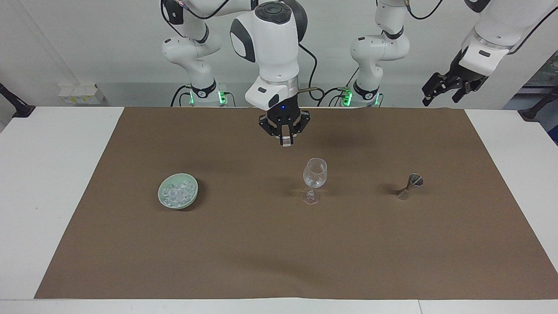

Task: Pour wine and add ice with both arms
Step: 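Carry the ice with the right gripper toward the clear glass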

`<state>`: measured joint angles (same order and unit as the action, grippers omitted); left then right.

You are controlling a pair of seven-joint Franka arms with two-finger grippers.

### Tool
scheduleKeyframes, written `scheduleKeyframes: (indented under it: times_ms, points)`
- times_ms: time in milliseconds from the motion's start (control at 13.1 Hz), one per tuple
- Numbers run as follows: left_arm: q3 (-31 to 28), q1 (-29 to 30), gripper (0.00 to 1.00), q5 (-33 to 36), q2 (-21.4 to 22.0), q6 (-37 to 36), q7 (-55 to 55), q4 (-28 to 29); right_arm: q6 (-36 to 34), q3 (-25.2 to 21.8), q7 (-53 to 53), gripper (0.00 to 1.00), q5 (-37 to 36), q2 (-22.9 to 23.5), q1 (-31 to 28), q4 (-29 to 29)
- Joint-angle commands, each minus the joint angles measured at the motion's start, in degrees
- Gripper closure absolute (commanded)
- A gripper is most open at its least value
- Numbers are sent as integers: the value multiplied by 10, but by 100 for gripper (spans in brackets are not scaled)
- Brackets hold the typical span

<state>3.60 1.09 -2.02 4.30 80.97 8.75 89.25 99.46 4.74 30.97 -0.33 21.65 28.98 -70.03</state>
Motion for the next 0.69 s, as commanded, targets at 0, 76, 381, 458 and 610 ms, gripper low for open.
scheduleKeyframes:
  times_ms: [0,76,381,458,610]
  points:
    - [3,7,0,2,10,0,-6,6,-15,-2,32,100,-1,51,21,67]
    - [2,7,0,2,10,0,-6,5,-15,-2,37,100,-1,60,25,74]
    - [4,6,0,5,11,-5,-67,6,-6,-2,37,100,-1,68,32,75]
    - [1,7,0,4,14,-5,-115,8,-3,-3,37,100,-1,69,33,78]
    - [-2,7,0,3,14,-5,-122,8,6,-3,38,100,-1,76,34,79]
